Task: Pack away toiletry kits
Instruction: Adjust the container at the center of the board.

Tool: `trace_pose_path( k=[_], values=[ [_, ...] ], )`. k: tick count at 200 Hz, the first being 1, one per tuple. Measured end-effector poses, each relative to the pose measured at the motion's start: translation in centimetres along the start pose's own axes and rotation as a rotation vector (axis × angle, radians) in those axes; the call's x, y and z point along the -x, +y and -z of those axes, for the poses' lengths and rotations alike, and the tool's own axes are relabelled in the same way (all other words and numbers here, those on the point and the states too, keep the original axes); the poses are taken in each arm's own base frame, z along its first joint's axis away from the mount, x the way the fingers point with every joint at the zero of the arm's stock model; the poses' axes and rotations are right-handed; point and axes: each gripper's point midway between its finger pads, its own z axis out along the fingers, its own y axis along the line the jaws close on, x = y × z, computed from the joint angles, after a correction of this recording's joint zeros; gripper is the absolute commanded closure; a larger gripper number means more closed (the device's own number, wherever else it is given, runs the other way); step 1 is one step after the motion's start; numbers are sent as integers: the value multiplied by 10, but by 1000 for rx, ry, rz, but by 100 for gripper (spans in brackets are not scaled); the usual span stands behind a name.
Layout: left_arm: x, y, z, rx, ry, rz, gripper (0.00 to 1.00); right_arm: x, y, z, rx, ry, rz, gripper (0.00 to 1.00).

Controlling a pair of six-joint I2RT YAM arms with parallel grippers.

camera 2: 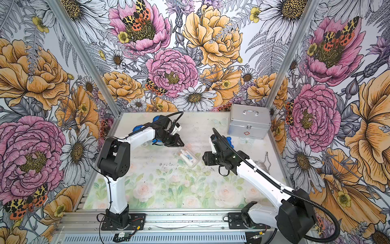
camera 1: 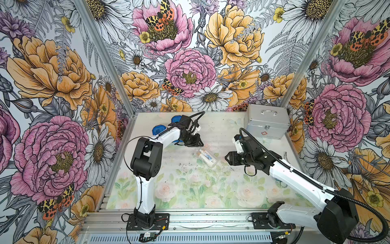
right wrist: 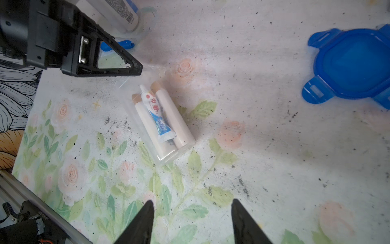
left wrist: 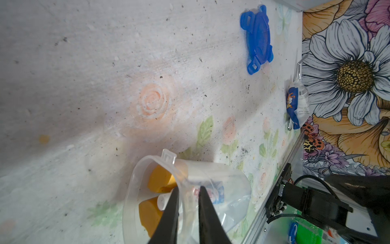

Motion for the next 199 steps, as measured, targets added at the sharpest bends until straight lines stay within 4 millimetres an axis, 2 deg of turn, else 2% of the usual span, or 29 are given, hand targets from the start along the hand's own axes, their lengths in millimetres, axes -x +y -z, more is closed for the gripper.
trace_pose_path(
  k=[17,39,67,153,199],
  values=[
    [-3,-3,-2,-1,7,-5,83,0,0,0,0,0,2,41],
    [-9,-6,-4,-4,20,-10,76,0,0,0,0,0,3,41],
    [-16,-8,-1,-10,25,-8,74,0,0,0,0,0,3,41],
    [-53,-12,3,-60,91,-1,74,0,0,0,1,-1,3,41],
    [-57,-15,2,-82,102,-9,79,0,0,0,1,0,3,41]
  ],
)
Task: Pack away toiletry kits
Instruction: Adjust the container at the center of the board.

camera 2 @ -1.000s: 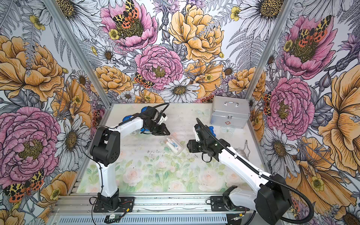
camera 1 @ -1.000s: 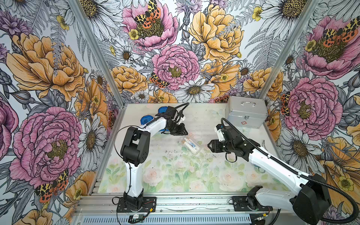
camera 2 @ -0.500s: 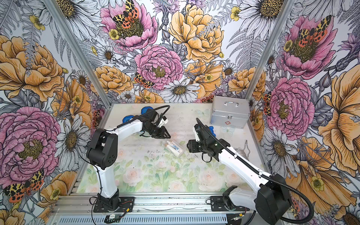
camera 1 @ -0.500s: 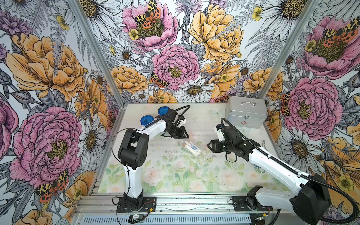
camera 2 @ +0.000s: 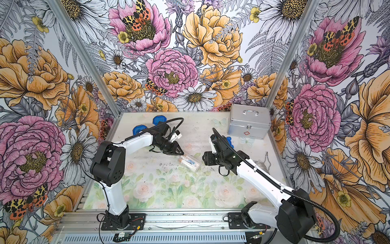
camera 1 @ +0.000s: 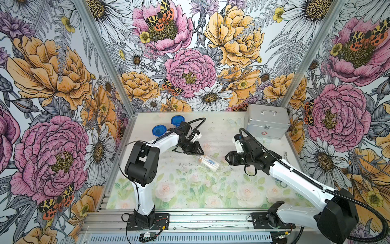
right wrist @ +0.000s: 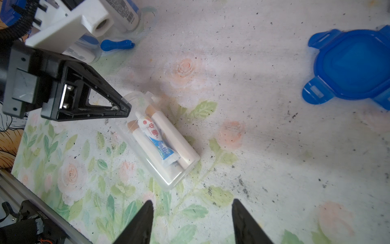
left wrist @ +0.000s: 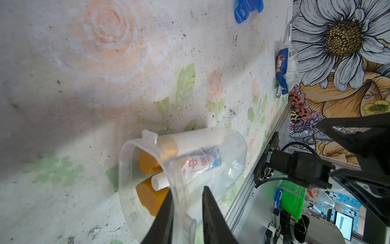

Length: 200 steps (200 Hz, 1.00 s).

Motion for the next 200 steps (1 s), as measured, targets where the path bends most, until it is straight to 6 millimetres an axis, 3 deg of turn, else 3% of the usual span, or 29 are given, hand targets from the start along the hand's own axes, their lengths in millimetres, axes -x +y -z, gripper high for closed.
trace_pose_path(
  k=[140,200],
  values=[
    [-9,-12,-7,-42,31,-11,94,0,1,0,1,1,6,40],
    [-9,-20,6,34,-5,-49,100,0,0,0,-6,-4,17,40]
  ],
)
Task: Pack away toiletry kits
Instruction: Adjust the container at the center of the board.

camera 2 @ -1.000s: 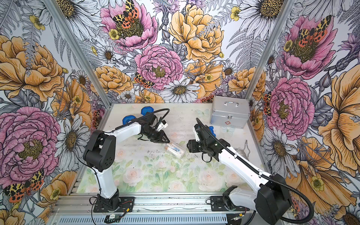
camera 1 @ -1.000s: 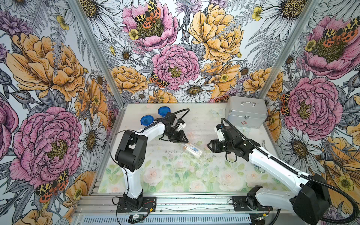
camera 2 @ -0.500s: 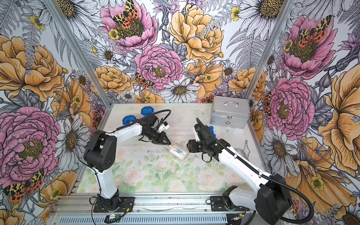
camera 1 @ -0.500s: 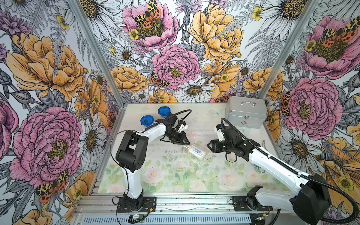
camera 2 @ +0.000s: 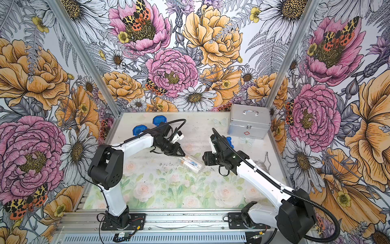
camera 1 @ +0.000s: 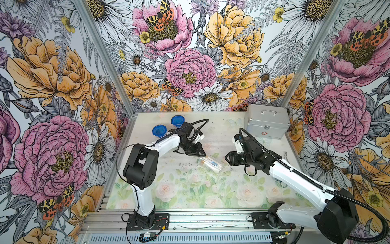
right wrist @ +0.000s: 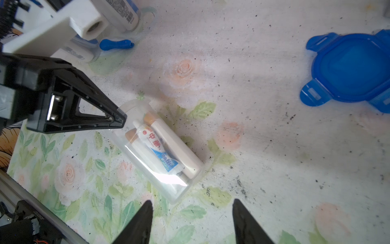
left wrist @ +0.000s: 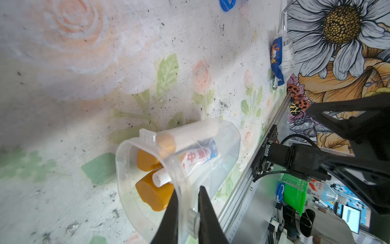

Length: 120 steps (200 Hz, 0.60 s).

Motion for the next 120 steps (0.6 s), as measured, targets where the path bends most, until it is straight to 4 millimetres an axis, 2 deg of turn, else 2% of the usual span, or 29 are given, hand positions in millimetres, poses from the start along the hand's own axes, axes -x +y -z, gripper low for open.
trace_pose_path(
  k=[39,68,120],
  values=[
    [8,-8,24,160,-32,-51,100,3,-5,2,-14,-14,-1,40],
    [16,-19,39,313,-53,-109,100,13,-16,11,-38,-57,-20,39],
    [16,-52,58,550,-58,-232,100,23,-34,18,-70,-92,-37,39]
  ],
)
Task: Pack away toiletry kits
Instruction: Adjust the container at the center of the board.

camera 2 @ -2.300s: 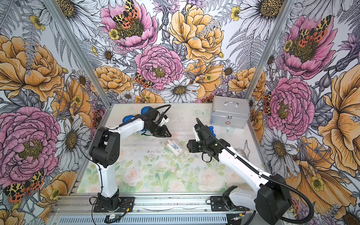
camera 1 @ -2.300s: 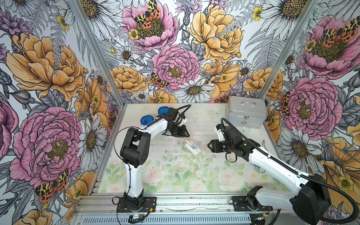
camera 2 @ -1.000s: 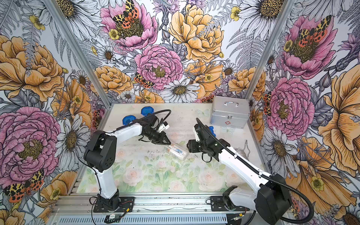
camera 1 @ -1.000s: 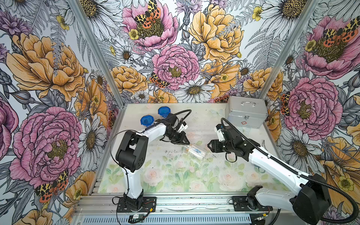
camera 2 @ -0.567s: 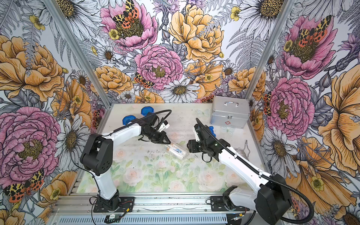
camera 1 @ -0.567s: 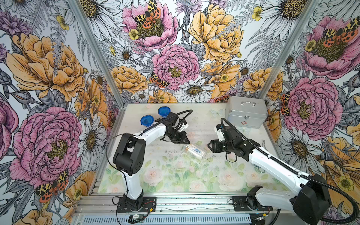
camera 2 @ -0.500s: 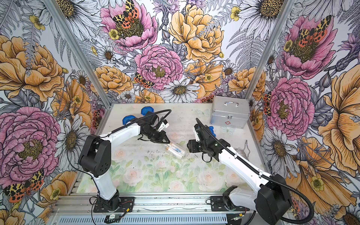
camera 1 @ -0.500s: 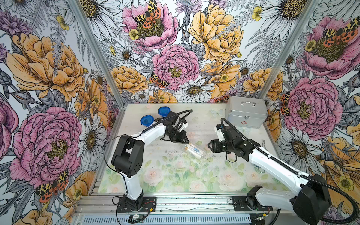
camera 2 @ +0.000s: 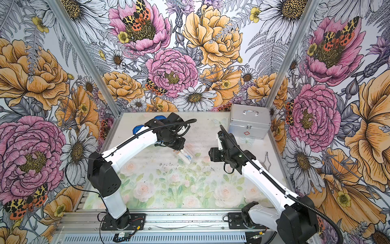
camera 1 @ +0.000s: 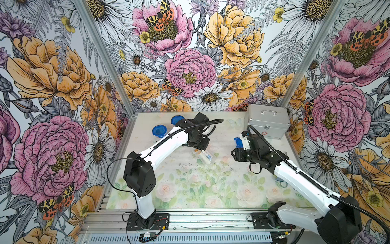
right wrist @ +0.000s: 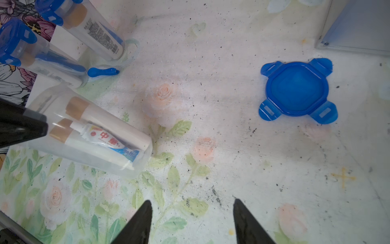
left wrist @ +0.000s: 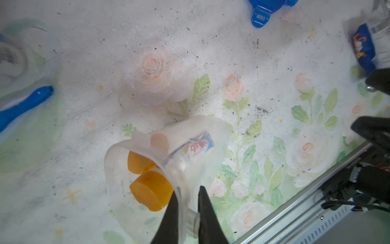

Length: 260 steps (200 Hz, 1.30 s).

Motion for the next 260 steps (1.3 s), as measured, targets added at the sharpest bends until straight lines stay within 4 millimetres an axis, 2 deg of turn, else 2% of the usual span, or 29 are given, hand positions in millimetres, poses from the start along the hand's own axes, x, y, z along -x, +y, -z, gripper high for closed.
trace_pose_path(
  k=[15,36,65,88,125,179,260],
  values=[
    [7,-10,3,45,-9,-34,100,2,-4,0,-8,-4,4,39],
    [7,-22,-9,92,14,-61,100,3,-7,1,-15,-7,10,39],
    [-6,-18,-33,197,90,-78,100,6,-14,3,-29,-18,11,39],
    [-2,-20,-31,260,72,-87,100,11,-19,10,-37,-42,2,39],
    [-4,-30,-35,323,74,-121,85,16,-25,15,-47,-65,-13,39],
    [-17,-51,-35,302,93,-116,53,12,-33,14,-62,-58,-18,39],
    [-26,-67,-36,249,113,-107,54,13,-37,15,-71,-60,-20,39]
  ],
)
